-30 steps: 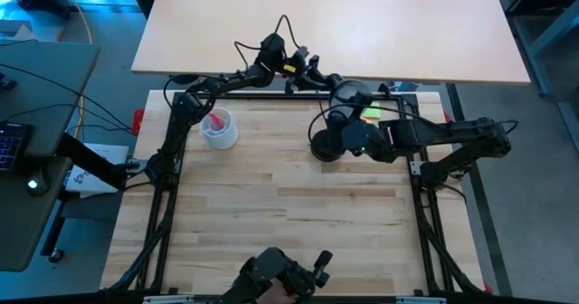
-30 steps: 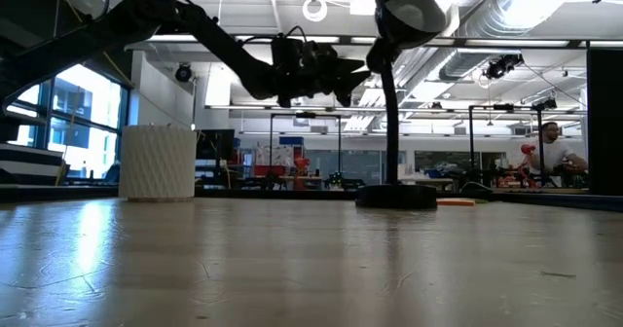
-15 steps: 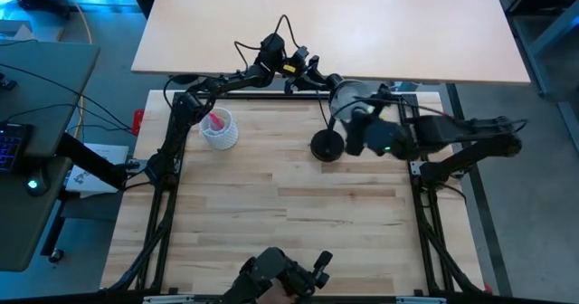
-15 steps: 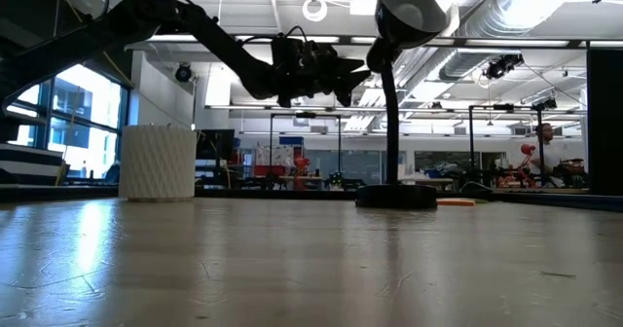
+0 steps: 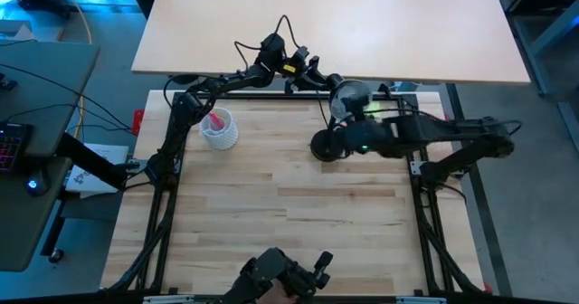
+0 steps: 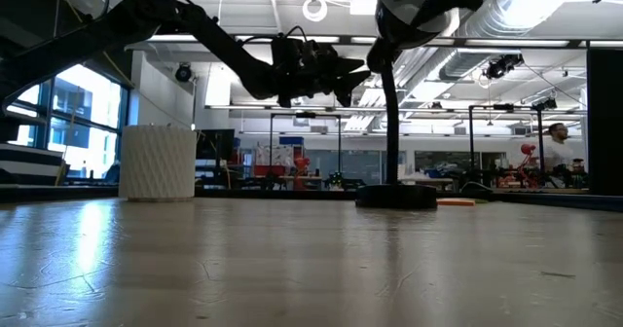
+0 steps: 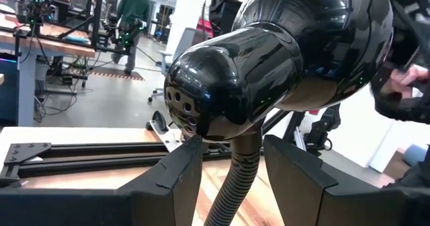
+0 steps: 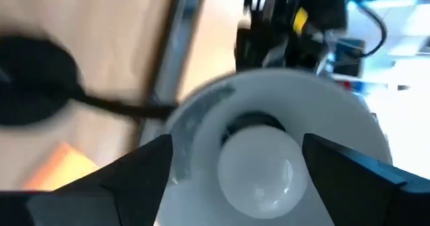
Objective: Screw lightbulb
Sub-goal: Insert the light bulb into the desk lamp
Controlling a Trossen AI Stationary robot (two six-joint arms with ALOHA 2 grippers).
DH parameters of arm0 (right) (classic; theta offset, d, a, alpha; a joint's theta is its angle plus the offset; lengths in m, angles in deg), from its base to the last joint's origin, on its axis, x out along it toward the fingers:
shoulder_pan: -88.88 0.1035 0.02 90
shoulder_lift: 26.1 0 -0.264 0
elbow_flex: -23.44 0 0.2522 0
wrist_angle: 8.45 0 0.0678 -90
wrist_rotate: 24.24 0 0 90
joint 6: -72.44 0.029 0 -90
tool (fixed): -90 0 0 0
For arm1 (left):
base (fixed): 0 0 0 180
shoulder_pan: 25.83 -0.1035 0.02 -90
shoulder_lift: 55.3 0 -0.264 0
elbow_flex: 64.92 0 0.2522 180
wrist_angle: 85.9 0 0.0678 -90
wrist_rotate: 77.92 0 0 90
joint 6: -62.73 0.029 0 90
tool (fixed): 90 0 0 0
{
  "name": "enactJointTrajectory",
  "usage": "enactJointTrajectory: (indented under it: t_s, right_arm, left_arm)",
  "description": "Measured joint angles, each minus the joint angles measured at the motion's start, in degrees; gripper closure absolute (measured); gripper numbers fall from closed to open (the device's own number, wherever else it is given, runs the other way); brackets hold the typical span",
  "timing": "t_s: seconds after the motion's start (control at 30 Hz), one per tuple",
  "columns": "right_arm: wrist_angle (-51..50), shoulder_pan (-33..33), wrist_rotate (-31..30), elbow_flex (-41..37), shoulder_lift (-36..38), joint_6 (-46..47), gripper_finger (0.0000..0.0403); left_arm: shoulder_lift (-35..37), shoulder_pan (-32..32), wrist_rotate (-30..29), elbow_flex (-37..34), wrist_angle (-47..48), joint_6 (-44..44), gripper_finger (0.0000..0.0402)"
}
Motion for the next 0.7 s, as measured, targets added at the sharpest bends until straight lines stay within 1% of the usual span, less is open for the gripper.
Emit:
enactJointTrajectory:
  t_s: [0.07, 0.13, 0.33, 0.7]
  right_arm:
    - [0.3, -0.6, -4.9, 0.0, -1.5, -4.0, 0.0083]
    - [0.4, -1.0, -7.2, 0.0, -2.0, -6.2, 0.0094]
    - [0.5, -0.9, -4.7, 0.0, -1.0, -1.5, 0.0118]
    - [1.1, -1.4, -3.6, 0.0, 2.5, 0.0, 0.0119]
  left_arm:
    - [0.0, 0.1, -0.1, 0.0, 0.0, 0.0, 0.0248]
    - [0.0, 0.3, -0.1, 0.0, 0.0, 0.0, 0.0248]
    - [0.0, 0.5, -0.2, 0.0, 0.0, 0.0, 0.0248]
    - [0.0, 0.6, 0.2, 0.0, 0.0, 0.0, 0.0248]
